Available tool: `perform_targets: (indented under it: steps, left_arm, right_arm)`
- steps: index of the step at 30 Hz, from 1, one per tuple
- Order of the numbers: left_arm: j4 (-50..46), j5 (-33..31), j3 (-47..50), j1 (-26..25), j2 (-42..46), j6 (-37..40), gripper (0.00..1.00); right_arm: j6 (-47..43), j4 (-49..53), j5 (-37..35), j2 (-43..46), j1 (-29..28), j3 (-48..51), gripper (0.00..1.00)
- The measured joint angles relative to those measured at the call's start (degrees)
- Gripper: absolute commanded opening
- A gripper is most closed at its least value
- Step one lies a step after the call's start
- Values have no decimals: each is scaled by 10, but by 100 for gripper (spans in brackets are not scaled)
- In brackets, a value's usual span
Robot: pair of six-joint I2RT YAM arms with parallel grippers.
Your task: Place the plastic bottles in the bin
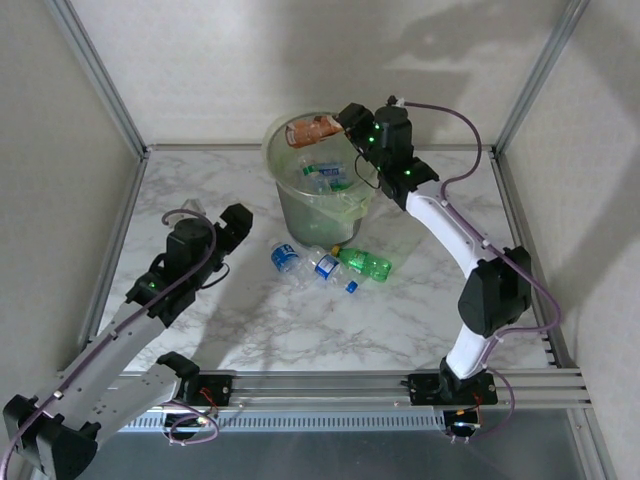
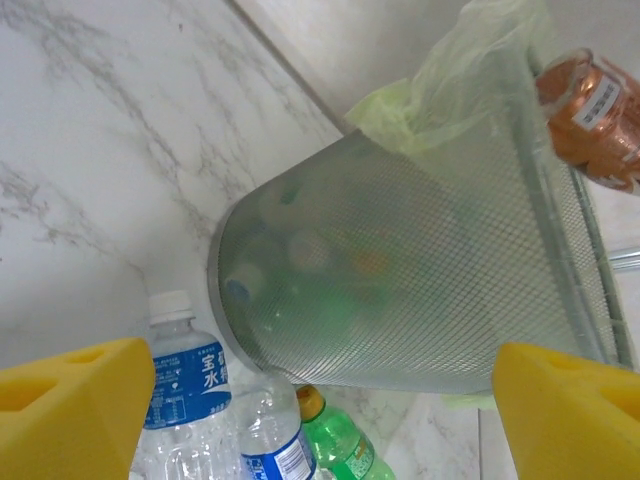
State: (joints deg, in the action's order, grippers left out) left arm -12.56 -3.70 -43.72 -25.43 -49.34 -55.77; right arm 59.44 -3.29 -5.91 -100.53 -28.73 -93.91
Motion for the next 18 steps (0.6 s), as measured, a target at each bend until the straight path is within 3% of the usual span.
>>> perform_targets:
  steps: [5,8,18]
  left_arm:
    - [10,16,25,4,-1,-26,88]
    - [12,22,36,5,-1,-36,88]
    - [16,29,64,9,-1,-73,88]
  right_arm:
    - [1,12,-18,-14,1,-3,57]
    - [2,20,-27,-15,4,-3,72]
    - [-29,57,-35,-14,22,-50,69]
